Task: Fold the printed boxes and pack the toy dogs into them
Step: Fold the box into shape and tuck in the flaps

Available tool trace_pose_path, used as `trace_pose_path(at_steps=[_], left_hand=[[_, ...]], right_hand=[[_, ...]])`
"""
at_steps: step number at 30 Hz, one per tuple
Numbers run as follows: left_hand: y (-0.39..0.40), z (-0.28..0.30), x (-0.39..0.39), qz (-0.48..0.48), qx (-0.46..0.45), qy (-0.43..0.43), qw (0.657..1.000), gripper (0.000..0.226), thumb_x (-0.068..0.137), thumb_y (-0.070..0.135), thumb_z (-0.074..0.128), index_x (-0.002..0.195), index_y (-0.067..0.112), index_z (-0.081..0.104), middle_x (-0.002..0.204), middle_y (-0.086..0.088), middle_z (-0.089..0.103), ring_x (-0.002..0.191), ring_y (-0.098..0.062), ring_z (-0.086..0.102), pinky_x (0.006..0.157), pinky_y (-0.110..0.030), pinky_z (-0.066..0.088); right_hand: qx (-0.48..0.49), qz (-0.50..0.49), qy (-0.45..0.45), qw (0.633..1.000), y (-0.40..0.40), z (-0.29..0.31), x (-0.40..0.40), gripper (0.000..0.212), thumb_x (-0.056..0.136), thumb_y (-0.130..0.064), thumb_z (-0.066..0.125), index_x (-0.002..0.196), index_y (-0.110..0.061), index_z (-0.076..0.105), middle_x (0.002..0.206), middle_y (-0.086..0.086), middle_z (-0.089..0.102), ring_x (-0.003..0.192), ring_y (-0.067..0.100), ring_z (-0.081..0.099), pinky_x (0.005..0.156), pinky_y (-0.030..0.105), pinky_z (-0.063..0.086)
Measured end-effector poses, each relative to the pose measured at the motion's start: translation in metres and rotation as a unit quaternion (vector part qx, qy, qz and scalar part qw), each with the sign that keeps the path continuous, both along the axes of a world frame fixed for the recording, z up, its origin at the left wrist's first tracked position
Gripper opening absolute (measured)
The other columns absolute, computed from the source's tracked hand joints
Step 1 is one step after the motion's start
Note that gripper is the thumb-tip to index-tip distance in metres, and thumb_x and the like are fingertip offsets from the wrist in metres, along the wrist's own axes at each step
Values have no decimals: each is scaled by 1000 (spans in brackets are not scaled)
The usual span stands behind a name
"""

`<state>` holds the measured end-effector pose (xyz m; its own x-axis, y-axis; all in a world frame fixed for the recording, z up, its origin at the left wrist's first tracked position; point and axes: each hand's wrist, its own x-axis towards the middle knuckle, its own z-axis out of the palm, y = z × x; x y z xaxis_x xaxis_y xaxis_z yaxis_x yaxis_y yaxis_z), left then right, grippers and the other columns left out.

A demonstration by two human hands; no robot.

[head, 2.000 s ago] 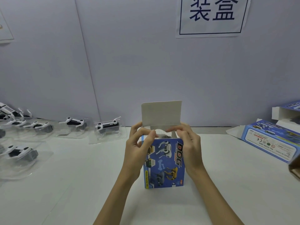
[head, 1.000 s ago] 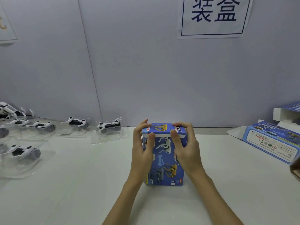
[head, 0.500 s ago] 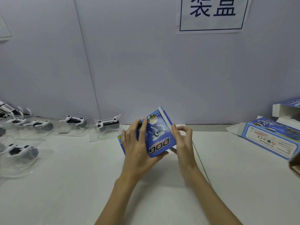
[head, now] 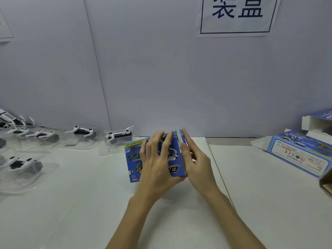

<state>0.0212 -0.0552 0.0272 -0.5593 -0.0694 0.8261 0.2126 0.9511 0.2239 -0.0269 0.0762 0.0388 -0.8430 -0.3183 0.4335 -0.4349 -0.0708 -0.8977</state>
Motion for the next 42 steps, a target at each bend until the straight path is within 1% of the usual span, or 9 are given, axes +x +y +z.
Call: trace_pose_path(at_steps=[5, 12, 15, 21, 26, 30, 33, 37, 42], left_hand=[[-1, 2, 2, 20, -7, 14, 1000, 115, 66, 64, 79, 158, 19, 26, 152, -9, 42, 144, -26, 35, 120, -55, 26], [-1, 2, 2, 36, -17, 27, 999, 118, 63, 64, 84, 157, 18, 29, 151, -3, 37, 141, -25, 36, 118, -56, 29], [-2, 1, 1, 40, -21, 34, 998, 116, 61, 62, 87, 155, 22, 32, 150, -4, 39, 141, -25, 37, 116, -55, 28], [4, -7, -3, 3, -47, 40, 998, 80, 64, 54, 94, 128, 37, 50, 159, -15, 34, 153, -32, 25, 119, -61, 25], [3, -7, -3, -8, -60, 15, 998, 72, 67, 53, 93, 126, 41, 55, 163, -19, 33, 156, -34, 21, 121, -60, 22], [0, -6, -1, -13, -64, -1, 998, 65, 70, 57, 86, 125, 43, 55, 163, -20, 34, 156, -35, 24, 121, -61, 22], [-1, -6, 0, -9, -77, -20, 997, 65, 69, 57, 88, 123, 43, 56, 162, -20, 35, 154, -37, 27, 119, -62, 23], [-1, -4, 1, 13, -91, -27, 995, 68, 65, 61, 88, 122, 45, 55, 159, -21, 38, 153, -35, 28, 118, -61, 22], [-5, 1, 6, 48, -103, -10, 994, 59, 70, 71, 68, 120, 46, 51, 151, -19, 42, 147, -33, 27, 113, -60, 21]], right_hand=[[8, 1, 10, 1000, -1, -2, -1, 57, 96, -48, 53, 152, -47, 42, 125, -20, 65, 110, 2, 69, 72, 27, 64], [6, 5, 13, 1000, -2, -3, -1, 55, 93, -46, 54, 147, -52, 42, 127, -18, 65, 112, 9, 69, 76, 29, 64], [12, 4, 19, 1000, -3, -3, 0, 52, 94, -46, 53, 145, -54, 42, 125, -20, 65, 112, 6, 69, 77, 30, 65], [7, -13, 18, 1000, 1, -7, -3, 57, 97, -47, 50, 154, -43, 42, 131, -7, 68, 108, 11, 72, 76, 38, 66], [-24, -4, -12, 1000, 2, -5, -5, 55, 96, -43, 51, 151, -41, 46, 130, -1, 70, 110, 14, 73, 79, 41, 65], [-33, 6, -47, 998, 3, -6, -8, 52, 99, -41, 50, 151, -37, 49, 121, 1, 75, 105, 17, 75, 80, 46, 65], [-31, 6, -62, 998, 4, -8, -10, 45, 106, -33, 49, 151, -34, 51, 115, 1, 76, 101, 17, 76, 77, 41, 66], [-37, 22, -74, 996, 6, -4, -9, 43, 105, -30, 52, 148, -32, 55, 115, -4, 77, 102, 13, 75, 70, 29, 64], [-28, 70, -58, 995, 6, 5, -3, 50, 95, -41, 59, 145, -39, 56, 118, -5, 77, 107, 13, 74, 72, 25, 62]])
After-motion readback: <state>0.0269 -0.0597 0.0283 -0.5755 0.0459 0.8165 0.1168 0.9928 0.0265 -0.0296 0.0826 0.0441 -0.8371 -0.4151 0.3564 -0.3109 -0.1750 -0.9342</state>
